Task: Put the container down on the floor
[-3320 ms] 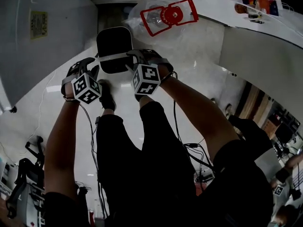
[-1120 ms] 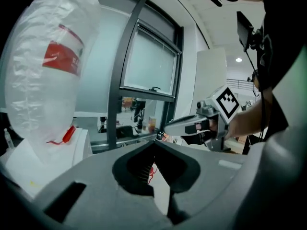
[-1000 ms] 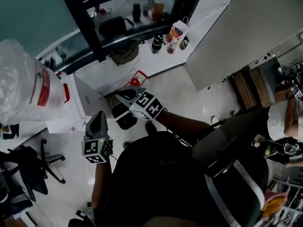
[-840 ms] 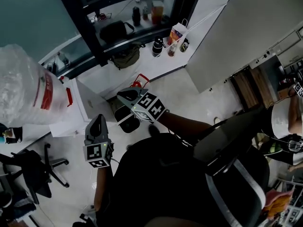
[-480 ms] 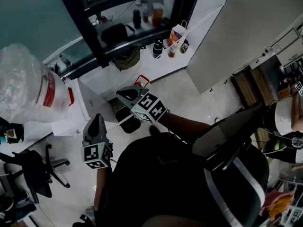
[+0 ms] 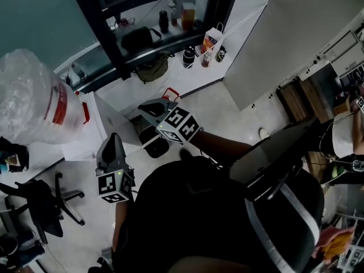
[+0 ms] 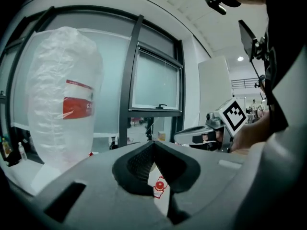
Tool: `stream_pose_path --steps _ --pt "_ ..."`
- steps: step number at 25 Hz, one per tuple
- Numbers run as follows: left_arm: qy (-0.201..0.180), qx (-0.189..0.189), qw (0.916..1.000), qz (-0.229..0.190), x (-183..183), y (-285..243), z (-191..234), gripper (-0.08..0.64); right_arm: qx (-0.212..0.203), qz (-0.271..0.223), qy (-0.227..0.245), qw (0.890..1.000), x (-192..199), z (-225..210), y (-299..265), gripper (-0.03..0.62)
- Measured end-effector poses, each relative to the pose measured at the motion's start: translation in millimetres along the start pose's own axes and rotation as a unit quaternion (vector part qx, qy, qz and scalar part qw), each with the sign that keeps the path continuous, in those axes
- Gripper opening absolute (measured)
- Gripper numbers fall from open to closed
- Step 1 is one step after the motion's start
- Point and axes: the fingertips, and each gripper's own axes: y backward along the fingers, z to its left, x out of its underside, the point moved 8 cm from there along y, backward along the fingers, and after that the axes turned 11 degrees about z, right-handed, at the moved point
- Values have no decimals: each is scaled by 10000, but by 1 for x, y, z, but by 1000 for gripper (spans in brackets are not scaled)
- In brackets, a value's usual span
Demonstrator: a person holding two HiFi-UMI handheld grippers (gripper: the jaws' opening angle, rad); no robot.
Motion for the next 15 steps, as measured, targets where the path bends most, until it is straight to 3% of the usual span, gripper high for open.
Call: stream_pose_path --steps 15 --pt "264 -40 9996 17 8 -2 7 11 90 48 92 9999 4 1 2 9"
